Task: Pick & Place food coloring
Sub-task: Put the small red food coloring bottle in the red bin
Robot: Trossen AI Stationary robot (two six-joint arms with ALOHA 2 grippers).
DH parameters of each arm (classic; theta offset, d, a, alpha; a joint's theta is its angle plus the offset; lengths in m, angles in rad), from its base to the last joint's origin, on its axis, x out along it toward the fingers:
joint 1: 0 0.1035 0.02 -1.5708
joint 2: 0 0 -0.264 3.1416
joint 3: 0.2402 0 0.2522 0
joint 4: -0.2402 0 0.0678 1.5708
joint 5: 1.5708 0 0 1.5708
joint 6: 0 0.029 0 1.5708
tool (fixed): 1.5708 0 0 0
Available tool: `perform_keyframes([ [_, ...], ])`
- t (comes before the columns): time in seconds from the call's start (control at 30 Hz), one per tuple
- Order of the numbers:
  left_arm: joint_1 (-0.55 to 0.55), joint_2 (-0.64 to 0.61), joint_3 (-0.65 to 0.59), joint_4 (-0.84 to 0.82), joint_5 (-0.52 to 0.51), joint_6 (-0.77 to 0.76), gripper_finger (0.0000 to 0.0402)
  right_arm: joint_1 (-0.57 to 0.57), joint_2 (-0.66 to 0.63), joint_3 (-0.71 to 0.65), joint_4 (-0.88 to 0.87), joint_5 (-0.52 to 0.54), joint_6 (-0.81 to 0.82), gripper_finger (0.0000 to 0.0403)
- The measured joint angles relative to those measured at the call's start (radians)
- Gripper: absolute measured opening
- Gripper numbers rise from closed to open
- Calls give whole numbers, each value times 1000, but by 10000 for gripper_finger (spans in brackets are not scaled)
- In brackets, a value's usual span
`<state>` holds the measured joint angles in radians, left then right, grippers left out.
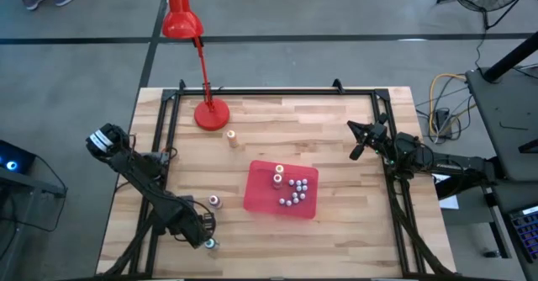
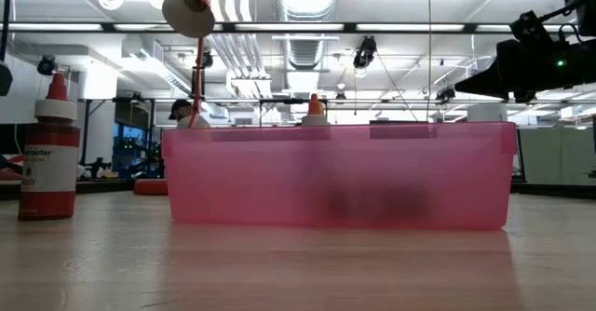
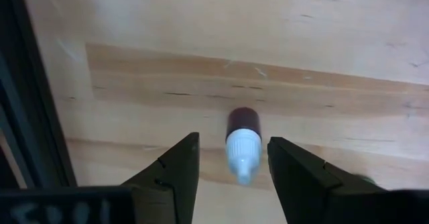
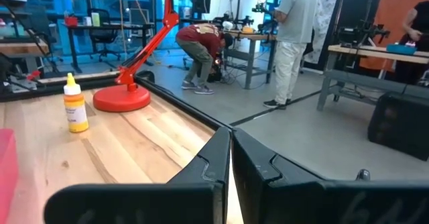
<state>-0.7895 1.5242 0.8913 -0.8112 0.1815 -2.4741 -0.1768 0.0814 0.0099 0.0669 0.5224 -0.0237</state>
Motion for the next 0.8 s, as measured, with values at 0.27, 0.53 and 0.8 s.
perform_keyframes([
  [0.27,0,0,-13,17,-7,3,101,0,0,0,0,0,0,9],
  [0.53,0,-1,-15,16,-25,29,38,0,0,0,0,0,-2,9],
  [0.8,0,-5,-18,18,-26,50,34,0,0,0,0,0,-4,9],
])
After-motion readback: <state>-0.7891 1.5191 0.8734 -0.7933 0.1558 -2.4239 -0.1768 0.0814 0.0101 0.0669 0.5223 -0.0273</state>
